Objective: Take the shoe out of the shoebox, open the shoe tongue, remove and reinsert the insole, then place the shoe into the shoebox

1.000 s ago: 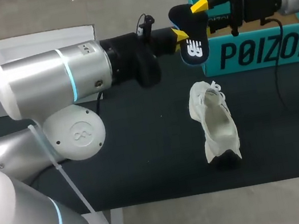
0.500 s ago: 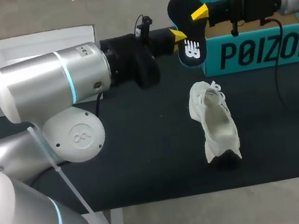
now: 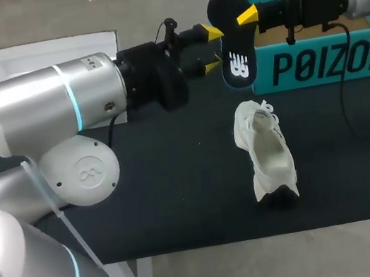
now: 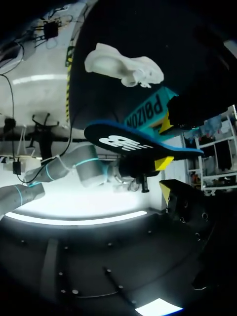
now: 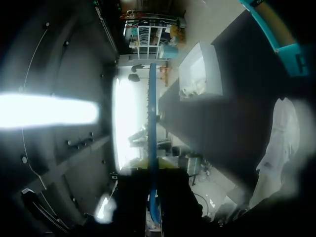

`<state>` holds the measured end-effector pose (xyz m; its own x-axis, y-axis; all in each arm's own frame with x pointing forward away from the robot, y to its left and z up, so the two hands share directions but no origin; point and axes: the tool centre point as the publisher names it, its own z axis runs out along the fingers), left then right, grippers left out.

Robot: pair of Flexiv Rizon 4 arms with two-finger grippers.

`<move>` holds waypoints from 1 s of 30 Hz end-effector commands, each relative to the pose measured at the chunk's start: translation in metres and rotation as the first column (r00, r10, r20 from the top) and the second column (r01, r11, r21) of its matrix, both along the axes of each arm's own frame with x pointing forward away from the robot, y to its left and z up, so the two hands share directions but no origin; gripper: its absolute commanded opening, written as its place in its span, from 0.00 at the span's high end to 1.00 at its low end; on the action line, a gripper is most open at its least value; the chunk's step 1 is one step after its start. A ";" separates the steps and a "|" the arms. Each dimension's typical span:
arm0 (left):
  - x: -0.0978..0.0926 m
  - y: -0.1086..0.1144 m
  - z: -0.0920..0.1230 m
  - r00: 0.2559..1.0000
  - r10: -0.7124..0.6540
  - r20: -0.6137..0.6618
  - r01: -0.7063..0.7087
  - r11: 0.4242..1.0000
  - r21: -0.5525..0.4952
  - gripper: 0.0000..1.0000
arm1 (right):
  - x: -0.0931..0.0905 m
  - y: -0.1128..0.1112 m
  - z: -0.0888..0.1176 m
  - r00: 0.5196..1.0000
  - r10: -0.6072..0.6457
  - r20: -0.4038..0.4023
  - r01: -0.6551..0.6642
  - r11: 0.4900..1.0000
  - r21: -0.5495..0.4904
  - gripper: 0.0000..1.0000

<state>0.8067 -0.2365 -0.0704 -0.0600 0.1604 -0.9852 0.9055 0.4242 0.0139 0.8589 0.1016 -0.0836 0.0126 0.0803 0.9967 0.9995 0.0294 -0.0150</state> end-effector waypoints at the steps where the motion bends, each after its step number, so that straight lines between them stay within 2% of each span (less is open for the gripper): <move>1: -0.003 0.043 0.016 0.998 -0.047 -0.053 0.050 0.997 0.055 0.00 | 0.001 0.001 -0.001 1.000 0.001 -0.001 -0.001 1.000 0.000 1.00; 9: 0.016 0.065 0.034 0.971 -0.131 -0.198 0.163 0.974 0.158 0.00 | 0.001 0.001 -0.001 1.000 0.001 -0.001 -0.001 1.000 0.000 1.00; 14: 0.028 0.069 0.052 0.934 -0.185 -0.304 0.278 0.914 0.296 0.00 | 0.001 0.001 -0.001 1.000 0.001 -0.001 -0.001 1.000 0.000 1.00; 16: 0.034 0.071 0.063 0.932 -0.163 -0.323 0.287 0.877 0.386 0.00 | 0.001 0.001 -0.001 1.000 0.001 -0.001 -0.001 1.000 0.000 1.00; 21: 0.039 0.077 0.084 0.930 -0.132 -0.342 0.298 0.815 0.496 0.00 | 0.001 0.001 -0.001 1.000 0.001 -0.001 -0.001 1.000 0.000 1.00; 25: 0.040 0.085 0.107 0.924 -0.106 -0.369 0.336 0.688 0.644 0.00 | 0.001 0.001 -0.001 1.000 0.001 -0.001 -0.001 1.000 0.000 1.00; 30: 0.038 0.088 0.127 0.926 -0.080 -0.368 0.349 0.550 0.759 0.00 | 0.001 0.001 -0.001 1.000 0.001 -0.001 -0.001 1.000 0.000 1.00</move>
